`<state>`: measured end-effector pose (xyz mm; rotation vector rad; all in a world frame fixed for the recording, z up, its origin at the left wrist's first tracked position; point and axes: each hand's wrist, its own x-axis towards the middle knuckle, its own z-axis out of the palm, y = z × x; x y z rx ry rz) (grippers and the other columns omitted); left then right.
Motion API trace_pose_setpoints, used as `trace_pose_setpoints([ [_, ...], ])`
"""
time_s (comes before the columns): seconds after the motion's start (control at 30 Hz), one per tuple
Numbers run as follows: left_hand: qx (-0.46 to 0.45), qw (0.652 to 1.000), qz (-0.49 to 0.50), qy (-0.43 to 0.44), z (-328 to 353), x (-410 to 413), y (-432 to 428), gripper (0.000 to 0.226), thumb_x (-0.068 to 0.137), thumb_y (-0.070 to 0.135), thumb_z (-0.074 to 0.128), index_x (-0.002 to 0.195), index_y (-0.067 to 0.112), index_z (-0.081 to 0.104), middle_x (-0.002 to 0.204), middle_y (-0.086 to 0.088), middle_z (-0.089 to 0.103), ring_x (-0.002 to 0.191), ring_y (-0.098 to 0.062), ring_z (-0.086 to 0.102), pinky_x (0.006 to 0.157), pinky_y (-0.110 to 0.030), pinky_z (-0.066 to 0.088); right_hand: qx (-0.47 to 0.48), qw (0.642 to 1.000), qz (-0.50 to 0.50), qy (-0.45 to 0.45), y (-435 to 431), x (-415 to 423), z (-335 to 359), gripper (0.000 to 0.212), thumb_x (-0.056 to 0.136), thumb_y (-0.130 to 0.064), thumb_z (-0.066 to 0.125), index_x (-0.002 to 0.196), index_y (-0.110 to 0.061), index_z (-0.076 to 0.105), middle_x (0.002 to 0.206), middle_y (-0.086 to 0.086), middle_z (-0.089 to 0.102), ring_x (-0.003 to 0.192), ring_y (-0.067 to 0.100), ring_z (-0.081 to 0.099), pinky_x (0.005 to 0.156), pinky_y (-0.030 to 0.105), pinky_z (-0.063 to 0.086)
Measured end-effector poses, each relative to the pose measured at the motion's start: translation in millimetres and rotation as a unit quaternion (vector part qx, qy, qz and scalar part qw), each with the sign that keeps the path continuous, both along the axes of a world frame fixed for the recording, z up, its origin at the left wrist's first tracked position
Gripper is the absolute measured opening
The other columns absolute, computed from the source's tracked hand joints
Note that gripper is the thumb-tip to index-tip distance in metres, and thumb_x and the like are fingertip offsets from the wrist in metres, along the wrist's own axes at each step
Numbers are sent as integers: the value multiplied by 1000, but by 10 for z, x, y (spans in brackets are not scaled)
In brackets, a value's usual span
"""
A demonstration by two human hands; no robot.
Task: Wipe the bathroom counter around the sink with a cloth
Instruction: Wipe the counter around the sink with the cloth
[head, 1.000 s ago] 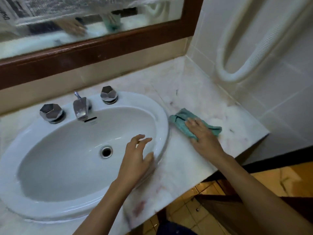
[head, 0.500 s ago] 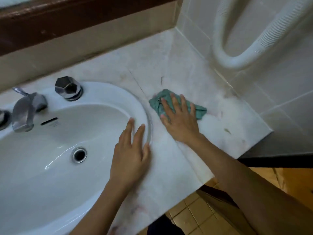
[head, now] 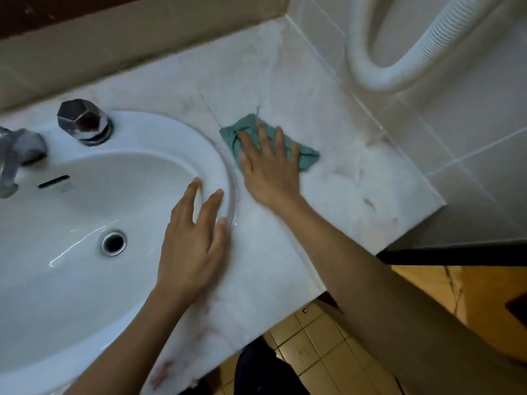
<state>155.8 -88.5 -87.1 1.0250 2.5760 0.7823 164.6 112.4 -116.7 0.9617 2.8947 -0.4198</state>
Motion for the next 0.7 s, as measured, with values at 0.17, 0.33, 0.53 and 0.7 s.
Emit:
trace_pose_setpoints([
  [0.17,15,1000,10,-17,-13,-3,-44,45,101,43,29,145,39,36,161,9,13,142,-22,25,109,-44,35,20,997,71,-22,-1139,1303,55,55,100,-45,20,151,-23,22,162,2,9,148,33,5,115,57,11],
  [0.33,25,999,31,-30,-30,-9,-35,41,101,38,36,142,42,39,159,14,13,138,-16,33,99,-39,41,53,990,132,-16,-512,1222,-14,52,97,-47,29,147,-33,33,160,-2,19,147,29,16,114,55,16],
  [0.53,37,998,45,-33,-25,-14,-16,40,98,37,39,138,41,45,157,16,18,133,-7,37,96,-34,42,10,999,5,-46,510,279,33,58,95,-46,27,150,-32,17,162,-4,4,147,32,0,115,57,2],
  [0.7,92,994,62,-6,-44,0,-102,30,94,22,52,120,25,65,145,9,41,115,-6,50,84,-19,41,35,998,-16,-45,143,450,-29,56,99,-47,13,153,-35,6,162,-4,-7,147,31,-10,115,56,-7],
])
